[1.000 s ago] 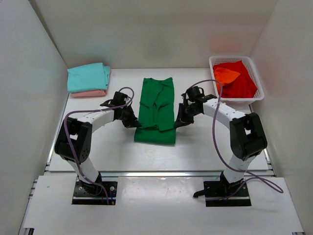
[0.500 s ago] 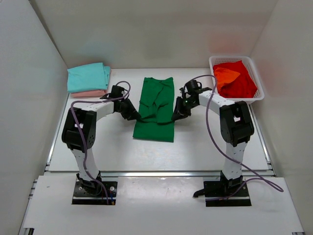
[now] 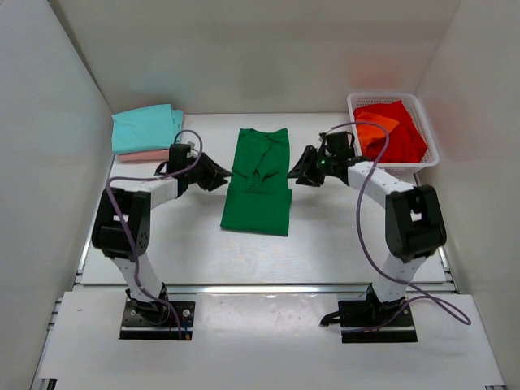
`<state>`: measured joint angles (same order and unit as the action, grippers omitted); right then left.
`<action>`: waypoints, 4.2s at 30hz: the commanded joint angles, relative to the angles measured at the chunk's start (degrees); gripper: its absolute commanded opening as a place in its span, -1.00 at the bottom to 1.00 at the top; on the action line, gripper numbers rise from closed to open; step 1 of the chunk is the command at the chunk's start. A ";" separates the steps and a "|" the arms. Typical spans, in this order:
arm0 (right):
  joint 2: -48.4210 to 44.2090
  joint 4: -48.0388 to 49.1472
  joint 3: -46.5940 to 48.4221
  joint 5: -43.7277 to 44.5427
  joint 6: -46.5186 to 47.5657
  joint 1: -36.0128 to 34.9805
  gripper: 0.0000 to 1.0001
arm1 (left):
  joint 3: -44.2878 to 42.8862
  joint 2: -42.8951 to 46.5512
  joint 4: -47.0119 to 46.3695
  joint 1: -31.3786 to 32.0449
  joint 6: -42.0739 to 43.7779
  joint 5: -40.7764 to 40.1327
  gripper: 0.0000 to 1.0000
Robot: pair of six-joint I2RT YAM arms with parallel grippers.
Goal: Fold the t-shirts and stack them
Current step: Fold the folded rectangular tshirt in 1/3 of the way, then grab one side of the 2/3 rectangular tshirt with both arms, then fold the long partially folded tshirt into a neat square
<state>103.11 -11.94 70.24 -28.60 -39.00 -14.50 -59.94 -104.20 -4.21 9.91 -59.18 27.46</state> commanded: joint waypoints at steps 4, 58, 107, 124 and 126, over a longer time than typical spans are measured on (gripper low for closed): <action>-15.62 -4.57 -15.88 16.86 -6.23 -8.43 -0.17 | 13.07 16.02 13.16 4.49 13.29 -11.78 0.07; -43.33 -13.80 -44.66 25.44 -24.71 -38.58 -1.00 | 47.90 67.80 30.48 26.04 -4.19 -21.15 -1.00; 8.34 -11.43 24.95 8.83 10.35 3.34 -0.02 | -8.45 -0.92 -7.13 -2.27 5.11 -4.44 0.02; 2.44 -7.58 12.03 7.08 13.61 -1.84 -0.70 | -1.14 3.48 1.67 -0.16 21.12 -11.64 0.42; 3.84 -6.51 13.95 6.80 13.87 -2.81 -0.54 | -1.57 3.13 1.13 -0.42 21.03 -11.73 0.41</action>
<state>108.62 -23.00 81.80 -20.36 -26.70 -15.86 -60.45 -102.76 -2.00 9.23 -39.97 17.19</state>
